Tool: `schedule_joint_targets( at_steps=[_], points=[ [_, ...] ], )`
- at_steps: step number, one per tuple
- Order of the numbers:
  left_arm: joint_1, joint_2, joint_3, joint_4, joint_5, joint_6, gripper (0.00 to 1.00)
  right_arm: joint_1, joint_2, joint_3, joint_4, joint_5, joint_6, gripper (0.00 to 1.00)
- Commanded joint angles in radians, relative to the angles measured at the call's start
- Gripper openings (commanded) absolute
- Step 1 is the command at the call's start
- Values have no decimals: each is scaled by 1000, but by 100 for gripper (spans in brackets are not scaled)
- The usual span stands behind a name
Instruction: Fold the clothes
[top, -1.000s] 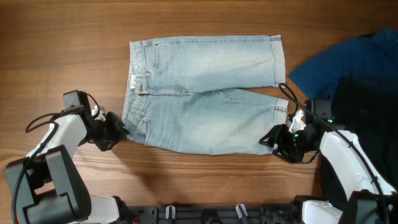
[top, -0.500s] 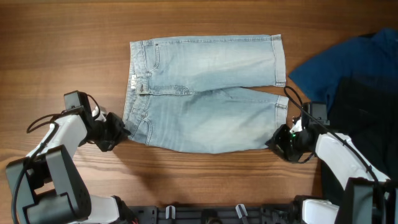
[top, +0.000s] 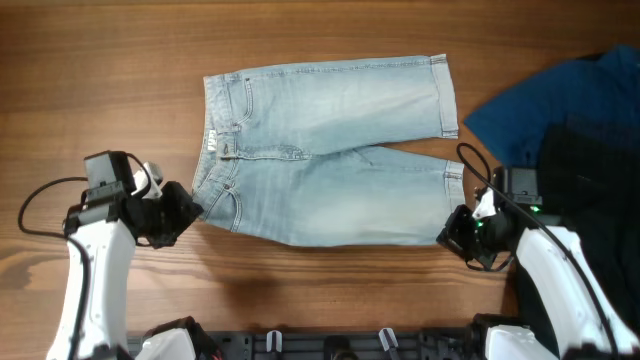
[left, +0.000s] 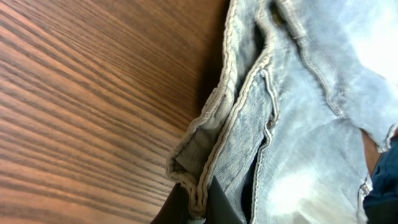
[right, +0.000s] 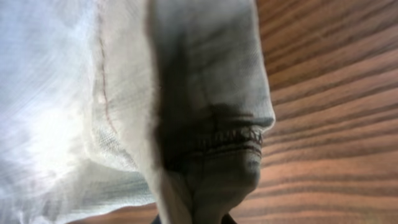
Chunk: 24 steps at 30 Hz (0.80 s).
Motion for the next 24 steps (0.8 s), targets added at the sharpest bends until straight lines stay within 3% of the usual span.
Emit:
schedule_joint_targets(
  at_steps=[1, 9, 15, 19, 24],
  points=[
    [-1, -96, -6, -10, -32, 23, 4, 2, -117, 66, -47, 28, -38, 4],
    [-1, -244, -1, -203, -32, 30, 4, 2, -210, 284, -250, 40, -50, 4],
    [-13, -399, 145, -380, -26, 42, 4, 2, -194, 535, -361, 39, -90, 4],
    [-13, -380, 222, -387, -105, 19, 4, 2, -96, 562, -227, 38, -56, 4],
    [-13, -248, 222, -310, -127, 19, 4, 2, 137, 562, 98, -50, -8, 4]
  ],
)
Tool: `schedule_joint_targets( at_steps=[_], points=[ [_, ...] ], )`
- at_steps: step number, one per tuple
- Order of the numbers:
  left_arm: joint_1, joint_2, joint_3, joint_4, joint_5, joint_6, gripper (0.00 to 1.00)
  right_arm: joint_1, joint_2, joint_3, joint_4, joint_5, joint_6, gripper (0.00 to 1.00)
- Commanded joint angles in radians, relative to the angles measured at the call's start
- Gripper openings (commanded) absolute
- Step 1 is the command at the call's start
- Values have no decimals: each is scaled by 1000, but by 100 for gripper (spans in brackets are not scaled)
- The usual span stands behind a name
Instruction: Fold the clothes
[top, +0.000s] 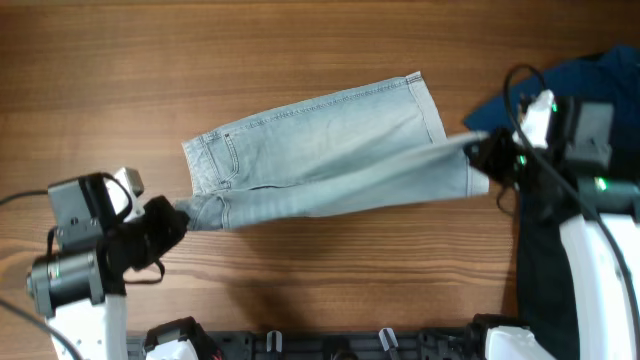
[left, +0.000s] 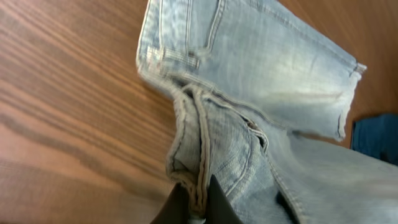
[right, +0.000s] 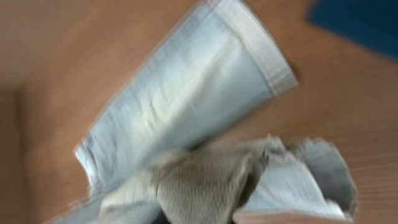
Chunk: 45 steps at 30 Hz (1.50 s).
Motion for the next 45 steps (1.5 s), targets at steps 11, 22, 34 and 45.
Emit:
schedule_joint_targets(
  at_steps=[11, 22, 34, 45],
  points=[
    [-31, 528, 17, 573, -62, -9, 4, 33, 624, 20, 843, -237, 253, 4],
    [-130, 693, 17, 790, -182, -10, 32, 40, 702, 20, 942, -188, 245, 44],
    [-107, 637, 17, 603, -220, -10, 93, -33, 702, 19, 508, -6, -69, 57],
    [-107, 637, 17, 402, -209, -9, 95, 27, 725, 19, 409, 58, -67, 4]
  ],
)
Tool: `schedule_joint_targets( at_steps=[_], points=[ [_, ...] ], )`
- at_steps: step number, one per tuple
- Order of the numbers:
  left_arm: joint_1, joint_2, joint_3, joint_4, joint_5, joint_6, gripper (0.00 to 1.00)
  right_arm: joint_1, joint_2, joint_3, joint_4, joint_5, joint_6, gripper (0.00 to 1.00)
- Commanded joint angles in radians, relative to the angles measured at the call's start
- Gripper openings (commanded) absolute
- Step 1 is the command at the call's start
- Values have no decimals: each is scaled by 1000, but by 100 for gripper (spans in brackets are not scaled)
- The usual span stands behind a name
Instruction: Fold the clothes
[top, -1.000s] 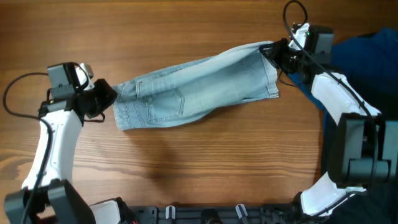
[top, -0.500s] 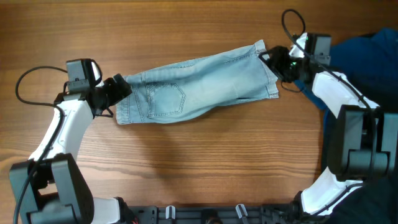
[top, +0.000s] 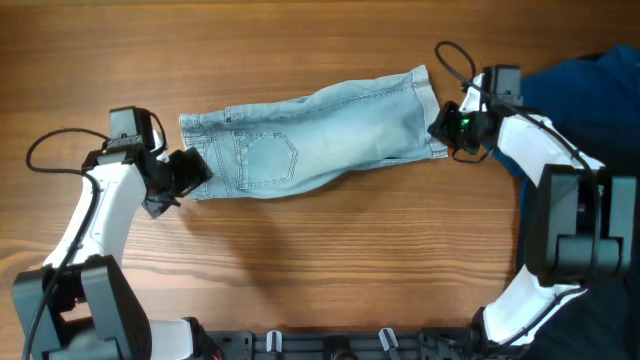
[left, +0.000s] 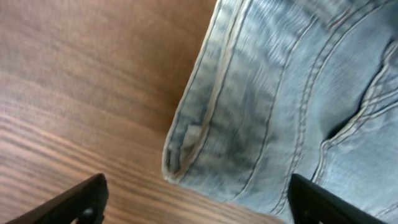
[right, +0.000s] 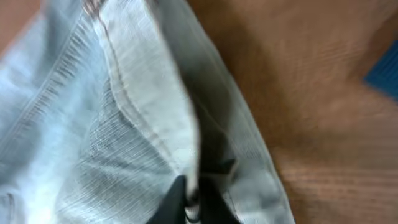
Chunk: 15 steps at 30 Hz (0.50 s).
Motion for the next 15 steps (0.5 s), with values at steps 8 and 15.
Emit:
schedule_joint_targets(
  at_steps=[8, 15],
  points=[
    [6, -19, 11, -48, -2, 9, 96, -42, -161, 10, -351, 212, -50, 44],
    [6, -6, 10, 13, 10, 11, 76, -15, -233, 9, -197, -129, -139, 19]
  ],
)
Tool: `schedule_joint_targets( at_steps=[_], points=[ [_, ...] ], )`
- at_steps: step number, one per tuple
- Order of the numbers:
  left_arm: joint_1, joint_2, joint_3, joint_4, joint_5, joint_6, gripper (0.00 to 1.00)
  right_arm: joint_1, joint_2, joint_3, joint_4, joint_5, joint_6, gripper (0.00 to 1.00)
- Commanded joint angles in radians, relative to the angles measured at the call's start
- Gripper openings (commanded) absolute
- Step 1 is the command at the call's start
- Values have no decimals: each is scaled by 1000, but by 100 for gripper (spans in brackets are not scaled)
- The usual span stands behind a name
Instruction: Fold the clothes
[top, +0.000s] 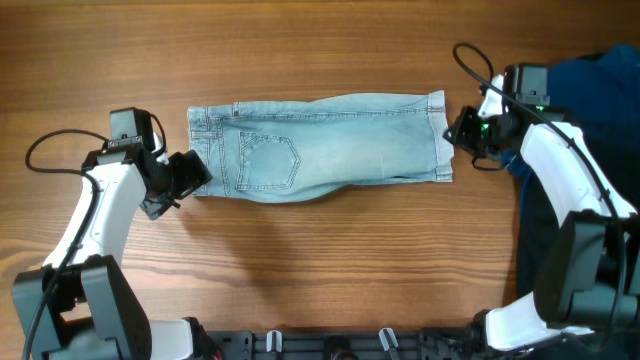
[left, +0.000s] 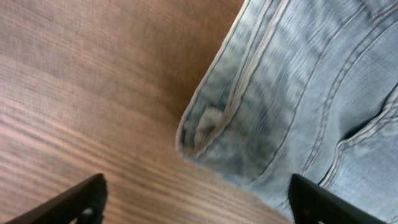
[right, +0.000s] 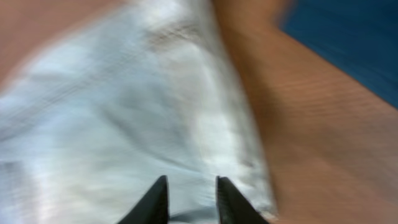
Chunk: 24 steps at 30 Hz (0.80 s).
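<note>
Light blue denim shorts (top: 320, 145) lie folded lengthwise on the wooden table, waistband to the left and leg hems to the right, back pocket facing up. My left gripper (top: 190, 172) stands open just left of the waistband's near corner (left: 205, 130), its fingers (left: 84, 198) spread wide over bare wood. Just right of the leg hem, my right gripper (top: 462, 130) is open. In the right wrist view, which is blurred, the right gripper (right: 191, 190) shows a small gap and hangs above the denim (right: 124, 112) with nothing between its fingers.
A dark blue garment (top: 590, 85) and a black one (top: 585, 200) are piled at the table's right edge, behind the right arm. A strip of the blue cloth (right: 354, 43) shows in the right wrist view. Bare wood (top: 320, 260) lies in front of the shorts.
The right gripper has let go of the leg hem and now sits just right of it. The shorts, slanted and rumpled before, lie straight and flatter. The left gripper stays open.
The shorts first lay spread out, with both grippers shut on the near waist corner and near leg hem. Then that near half was held up off the table. Later it lay over the far half, left gripper open, right still holding. Now both are open.
</note>
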Motion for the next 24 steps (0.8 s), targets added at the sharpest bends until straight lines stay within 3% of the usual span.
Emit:
schedule_joint_targets(
  at_steps=[1, 3, 5, 9, 14, 19, 24],
  points=[
    [5, 6, 10, 65, 72, 9, 50, 55, -13, 7, 72, -175, -40, 12],
    [1, 32, 2, 102, 97, 9, 21, 100, 26, 5, 91, -110, -19, 9],
    [-13, 66, -11, 123, 108, 9, 4, 142, 96, 5, 74, 55, 80, 7],
    [-32, 133, -16, 124, 106, 47, 4, 147, 236, 5, 10, 238, 194, 5],
    [-31, 145, -16, 109, 72, 62, 4, 117, 360, 5, -80, 280, 214, 4],
    [-29, 144, -16, 46, -50, 61, 4, 116, 316, 5, -227, 345, 180, 4],
    [5, 130, -11, -7, -62, 62, 4, 116, 157, 5, -306, 342, 112, 4]
  ],
)
